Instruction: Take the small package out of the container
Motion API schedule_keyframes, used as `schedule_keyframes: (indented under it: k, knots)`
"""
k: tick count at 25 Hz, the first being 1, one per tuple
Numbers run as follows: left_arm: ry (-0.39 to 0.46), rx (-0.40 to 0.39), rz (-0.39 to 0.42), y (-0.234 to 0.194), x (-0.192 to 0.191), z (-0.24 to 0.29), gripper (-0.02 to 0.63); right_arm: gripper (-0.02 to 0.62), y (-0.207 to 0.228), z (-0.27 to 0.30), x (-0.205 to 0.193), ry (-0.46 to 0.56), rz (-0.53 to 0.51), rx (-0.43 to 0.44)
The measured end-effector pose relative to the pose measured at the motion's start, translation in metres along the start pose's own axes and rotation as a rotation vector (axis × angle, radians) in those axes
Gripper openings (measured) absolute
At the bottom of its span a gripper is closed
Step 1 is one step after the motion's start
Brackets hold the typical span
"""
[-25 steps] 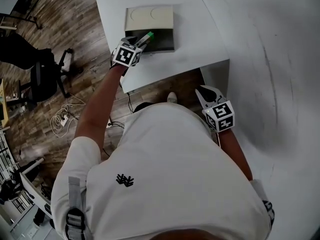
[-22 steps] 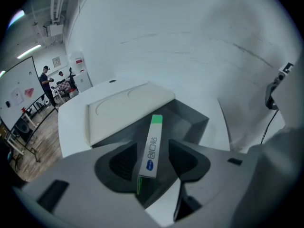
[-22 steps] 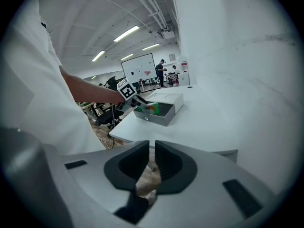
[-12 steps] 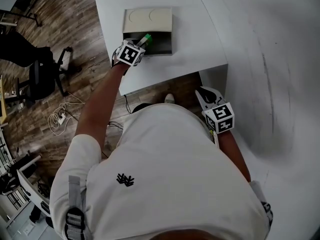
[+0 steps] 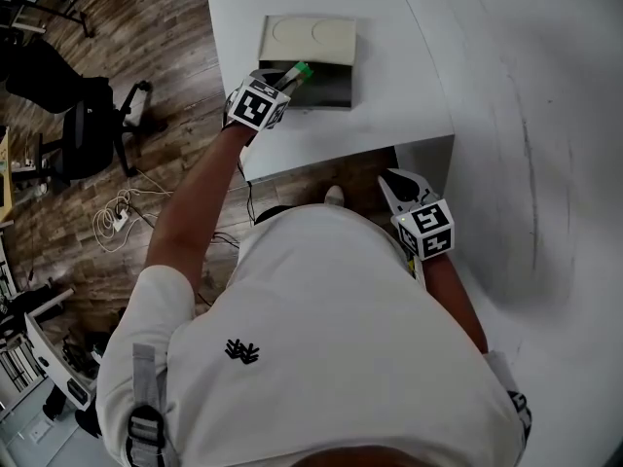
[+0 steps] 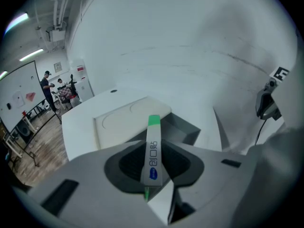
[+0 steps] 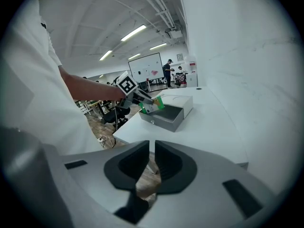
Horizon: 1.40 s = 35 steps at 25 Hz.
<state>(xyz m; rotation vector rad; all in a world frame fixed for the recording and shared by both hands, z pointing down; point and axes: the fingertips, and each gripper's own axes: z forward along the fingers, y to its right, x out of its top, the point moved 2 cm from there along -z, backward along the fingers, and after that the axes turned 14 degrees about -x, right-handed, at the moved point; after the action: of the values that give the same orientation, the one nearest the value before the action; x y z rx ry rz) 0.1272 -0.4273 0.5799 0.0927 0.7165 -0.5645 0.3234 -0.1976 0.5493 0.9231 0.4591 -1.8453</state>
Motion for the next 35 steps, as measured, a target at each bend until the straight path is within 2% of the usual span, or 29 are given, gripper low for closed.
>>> schedule_keyframes:
  k: [5, 13, 21, 27, 35]
  knots:
    - [0.082, -0.008, -0.016, 0.01, 0.009, -0.035, 0.098, 0.038, -0.023, 0.006, 0.009, 0.003, -0.029, 0.029]
    - [0.195, -0.018, -0.045, 0.026, 0.002, -0.105, 0.097, 0.038, -0.071, 0.016, 0.028, 0.015, -0.08, 0.074]
    - [0.272, -0.036, -0.062, 0.053, -0.029, -0.184, 0.097, 0.037, -0.129, 0.023, 0.039, 0.027, -0.123, 0.109]
    - [0.324, -0.055, -0.066, 0.079, -0.057, -0.233, 0.097, 0.034, -0.16, 0.027, 0.036, 0.017, -0.14, 0.104]
    - [0.337, -0.073, -0.01, 0.112, -0.093, -0.289, 0.097, 0.026, -0.208, 0.026, 0.032, 0.012, -0.142, 0.095]
